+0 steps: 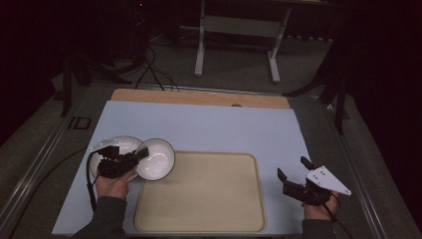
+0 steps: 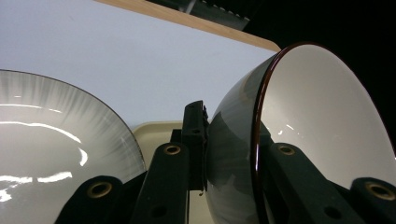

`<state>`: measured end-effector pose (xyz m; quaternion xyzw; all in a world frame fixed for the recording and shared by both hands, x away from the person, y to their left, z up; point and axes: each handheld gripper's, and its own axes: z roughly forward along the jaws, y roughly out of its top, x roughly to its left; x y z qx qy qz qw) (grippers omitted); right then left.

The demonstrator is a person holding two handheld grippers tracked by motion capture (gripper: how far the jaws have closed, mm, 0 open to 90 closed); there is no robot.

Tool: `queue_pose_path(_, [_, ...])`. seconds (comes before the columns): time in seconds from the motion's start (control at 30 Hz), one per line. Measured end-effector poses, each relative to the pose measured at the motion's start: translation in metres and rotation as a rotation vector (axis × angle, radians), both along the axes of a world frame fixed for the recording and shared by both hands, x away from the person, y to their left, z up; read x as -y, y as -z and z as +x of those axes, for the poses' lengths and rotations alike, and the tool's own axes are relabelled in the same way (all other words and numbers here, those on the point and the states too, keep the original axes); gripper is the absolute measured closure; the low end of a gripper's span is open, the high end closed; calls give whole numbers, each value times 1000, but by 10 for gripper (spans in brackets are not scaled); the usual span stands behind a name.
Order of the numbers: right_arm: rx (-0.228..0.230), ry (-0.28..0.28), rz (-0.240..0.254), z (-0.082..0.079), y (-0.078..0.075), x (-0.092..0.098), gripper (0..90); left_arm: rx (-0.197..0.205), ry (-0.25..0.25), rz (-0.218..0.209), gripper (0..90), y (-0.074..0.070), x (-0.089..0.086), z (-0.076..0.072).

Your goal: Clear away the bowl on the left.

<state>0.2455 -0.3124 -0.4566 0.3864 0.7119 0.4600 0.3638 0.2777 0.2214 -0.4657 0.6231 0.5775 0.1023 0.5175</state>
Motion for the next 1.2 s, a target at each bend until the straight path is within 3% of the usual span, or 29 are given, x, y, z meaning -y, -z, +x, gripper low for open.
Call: queue_pose_path(1.2, [-3, -1, 2, 0, 0, 0, 139, -10, 76, 42, 779, 7, 33, 4])
